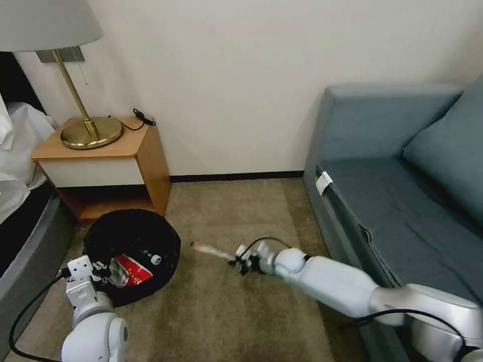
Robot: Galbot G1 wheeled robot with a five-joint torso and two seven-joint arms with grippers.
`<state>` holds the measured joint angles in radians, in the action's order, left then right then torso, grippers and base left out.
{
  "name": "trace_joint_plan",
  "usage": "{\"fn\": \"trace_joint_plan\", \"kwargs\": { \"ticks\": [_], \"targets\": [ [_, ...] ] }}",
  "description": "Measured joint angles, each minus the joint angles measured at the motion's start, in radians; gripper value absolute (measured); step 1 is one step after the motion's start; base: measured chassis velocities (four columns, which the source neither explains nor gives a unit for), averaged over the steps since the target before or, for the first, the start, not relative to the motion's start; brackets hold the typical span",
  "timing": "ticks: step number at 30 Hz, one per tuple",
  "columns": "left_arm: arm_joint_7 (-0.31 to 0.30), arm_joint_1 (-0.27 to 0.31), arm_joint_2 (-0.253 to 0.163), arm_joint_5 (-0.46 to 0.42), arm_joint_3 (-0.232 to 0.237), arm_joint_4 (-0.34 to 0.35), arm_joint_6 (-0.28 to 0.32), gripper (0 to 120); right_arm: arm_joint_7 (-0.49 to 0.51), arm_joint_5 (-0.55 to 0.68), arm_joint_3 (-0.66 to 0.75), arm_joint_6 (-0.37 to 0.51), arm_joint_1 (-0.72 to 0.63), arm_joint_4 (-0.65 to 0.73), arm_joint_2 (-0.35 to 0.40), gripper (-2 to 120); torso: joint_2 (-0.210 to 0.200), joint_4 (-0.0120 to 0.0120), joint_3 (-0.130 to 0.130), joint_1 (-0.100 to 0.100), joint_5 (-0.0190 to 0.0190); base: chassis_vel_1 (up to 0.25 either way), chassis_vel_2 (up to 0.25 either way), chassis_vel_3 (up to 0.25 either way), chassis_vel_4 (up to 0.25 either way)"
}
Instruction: Pick up the trash bin, then pick up the garbage on the floor and place it into the trash bin.
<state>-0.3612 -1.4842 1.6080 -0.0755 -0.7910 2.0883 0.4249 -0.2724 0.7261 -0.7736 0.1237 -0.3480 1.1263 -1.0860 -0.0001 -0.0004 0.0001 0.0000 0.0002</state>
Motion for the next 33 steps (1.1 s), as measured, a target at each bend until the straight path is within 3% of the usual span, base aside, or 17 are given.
{"fn": "trace_joint_plan", "kwargs": {
  "ticks": [5, 12, 22, 33],
  "targets": [
    [0.0, 0.0, 0.0, 0.004, 0.007, 0.0, 0.004, 1, 0.01, 0.071, 0.082, 0.013, 0.038, 0.226, 0.064, 0, 0.0, 0.0002, 0.0, 0.0, -0.0003, 0.0, 0.0, 0.0, 0.0],
    [0.0, 0.001, 0.0, 0.008, 0.015, -0.003, 0.004, 1, 0.031, 0.102, 0.058, 0.02, 0.07, 0.348, 0.028, 0, 0.0, 0.0003, 0.0, 0.0, -0.0003, 0.0, 0.0, 0.0, 0.0],
    [-0.002, 0.004, 0.0, -0.003, 0.015, -0.007, 0.01, 1, 0.089, 0.121, -0.107, 0.02, 0.1, 0.34, -0.149, 0, 0.0, 0.0007, 0.0, 0.0, -0.0005, 0.0, 0.0, 0.0, 0.0],
    [-0.012, 0.008, 0.0, -0.041, 0.021, 0.019, 0.039, 1, 0.131, 0.119, -0.192, 0.028, 0.12, 0.308, -0.194, 0, 0.0, 0.0004, 0.0, 0.0, -0.0003, 0.0, 0.0, 0.0, 0.0]
  ]
}}
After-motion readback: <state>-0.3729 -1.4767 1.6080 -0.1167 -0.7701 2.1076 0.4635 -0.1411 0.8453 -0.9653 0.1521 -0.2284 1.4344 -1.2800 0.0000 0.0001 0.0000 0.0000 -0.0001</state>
